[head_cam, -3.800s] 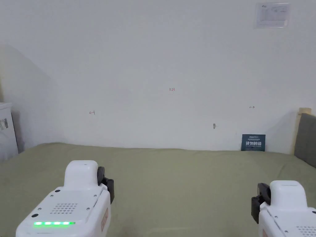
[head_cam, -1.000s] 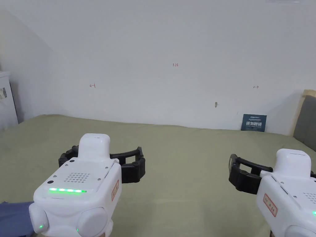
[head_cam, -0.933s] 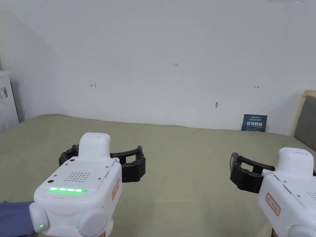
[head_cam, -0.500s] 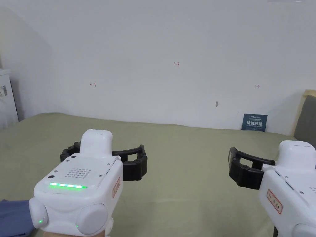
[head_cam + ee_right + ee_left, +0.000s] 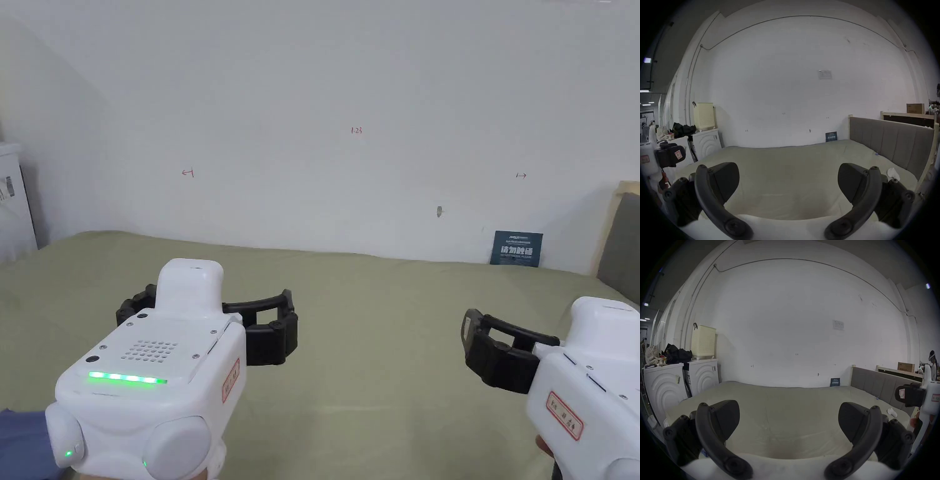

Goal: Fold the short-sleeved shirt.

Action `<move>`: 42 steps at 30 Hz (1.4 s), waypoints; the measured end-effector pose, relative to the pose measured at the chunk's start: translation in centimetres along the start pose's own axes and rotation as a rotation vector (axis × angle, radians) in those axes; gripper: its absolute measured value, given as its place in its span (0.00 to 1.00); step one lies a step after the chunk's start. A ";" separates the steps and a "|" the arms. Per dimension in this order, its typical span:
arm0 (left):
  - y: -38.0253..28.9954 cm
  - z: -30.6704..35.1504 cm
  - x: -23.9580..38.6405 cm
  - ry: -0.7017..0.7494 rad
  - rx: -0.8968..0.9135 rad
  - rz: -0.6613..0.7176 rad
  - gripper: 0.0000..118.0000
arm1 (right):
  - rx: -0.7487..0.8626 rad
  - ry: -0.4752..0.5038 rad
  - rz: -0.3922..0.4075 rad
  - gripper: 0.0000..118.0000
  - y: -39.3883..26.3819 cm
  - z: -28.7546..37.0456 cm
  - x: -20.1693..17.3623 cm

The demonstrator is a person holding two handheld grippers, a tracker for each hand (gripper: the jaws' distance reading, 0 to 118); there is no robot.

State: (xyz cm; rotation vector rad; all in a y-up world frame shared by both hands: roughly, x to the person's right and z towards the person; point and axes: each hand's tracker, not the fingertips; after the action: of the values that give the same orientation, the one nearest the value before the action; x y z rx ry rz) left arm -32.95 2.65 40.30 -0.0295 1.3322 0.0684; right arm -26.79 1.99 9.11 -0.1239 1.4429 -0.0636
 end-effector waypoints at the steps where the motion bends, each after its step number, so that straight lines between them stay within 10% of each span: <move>1: -0.1 -0.1 0.0 0.001 0.000 -0.002 1.00 | -0.003 0.016 0.002 1.00 0.1 0.0 0.0; 37: -0.3 -3.9 -0.6 -0.036 -0.096 0.054 1.00 | -0.176 -0.021 0.022 1.00 1.1 -3.2 1.0; 42: -0.3 -4.1 -0.8 -0.041 -0.095 0.053 1.00 | -0.171 0.037 -0.084 1.00 0.1 -3.9 1.8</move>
State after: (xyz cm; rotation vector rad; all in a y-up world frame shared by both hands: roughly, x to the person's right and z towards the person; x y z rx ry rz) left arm -37.10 2.10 40.09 -0.0728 1.2886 0.1762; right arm -30.48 1.68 6.86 -0.3248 1.4784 -0.0111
